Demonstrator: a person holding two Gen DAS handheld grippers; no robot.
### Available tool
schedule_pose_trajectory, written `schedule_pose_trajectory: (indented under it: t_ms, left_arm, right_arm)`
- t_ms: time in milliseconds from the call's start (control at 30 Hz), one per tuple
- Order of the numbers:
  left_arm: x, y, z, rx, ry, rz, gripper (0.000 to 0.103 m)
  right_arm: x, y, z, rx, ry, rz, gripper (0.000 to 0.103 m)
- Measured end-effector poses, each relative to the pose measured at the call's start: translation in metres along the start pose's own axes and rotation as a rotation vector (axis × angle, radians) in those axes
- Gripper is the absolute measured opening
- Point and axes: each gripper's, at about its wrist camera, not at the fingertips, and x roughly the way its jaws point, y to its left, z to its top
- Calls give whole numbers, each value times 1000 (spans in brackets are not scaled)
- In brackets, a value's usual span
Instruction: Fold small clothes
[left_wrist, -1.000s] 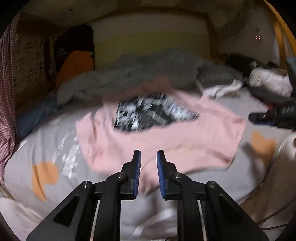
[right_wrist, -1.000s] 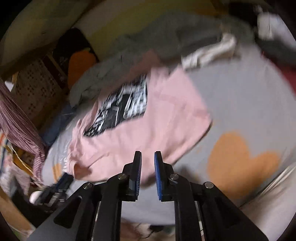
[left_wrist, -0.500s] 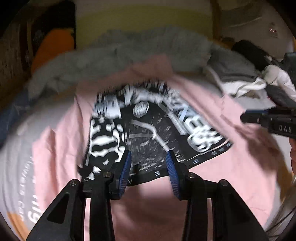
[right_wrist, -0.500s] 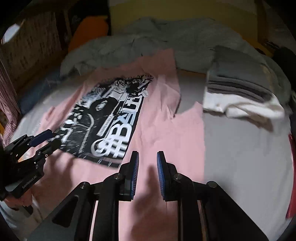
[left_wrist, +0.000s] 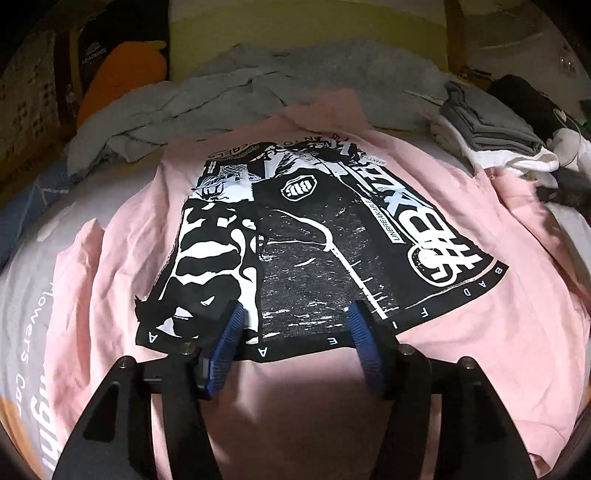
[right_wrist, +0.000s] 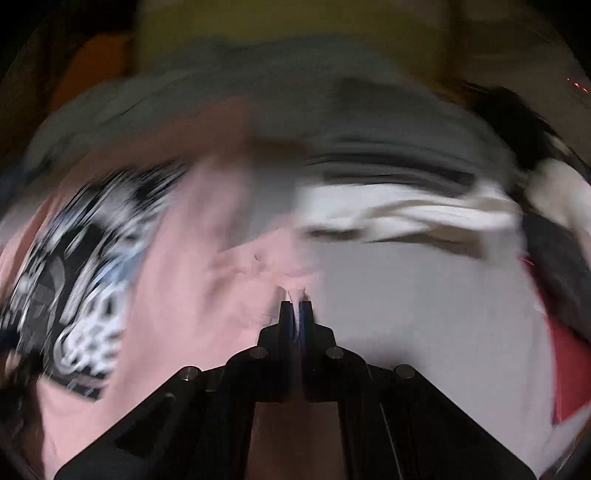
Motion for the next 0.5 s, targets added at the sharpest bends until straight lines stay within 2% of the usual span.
schedule_pose_trajectory:
  t_ms: [133,233,300,367,400,500]
  left_arm:
    - [0,-3,0,11,-2,17,60]
    - [0,-3,0,7,-6,34,65]
    - [1,-3,0,2,-3,37,65]
    - [2,-2,1,-2,0,34,66]
    - [2,-2,1,-4,1,34,66]
    - [1,-1,1,0,-1,35,66]
  right_arm:
    - [-24,-74,4,217,-53,-58,2]
    - [-38,-121,-5,372,-58,-171,2]
    - [-43,-138,-15,395,-46,-190,0]
    - [-45,-147,-24,375,-41,-279,0]
    - [-43,-153,-24,391,-30,-265,0]
    - [-37,-174,-28,477,11,-119,0]
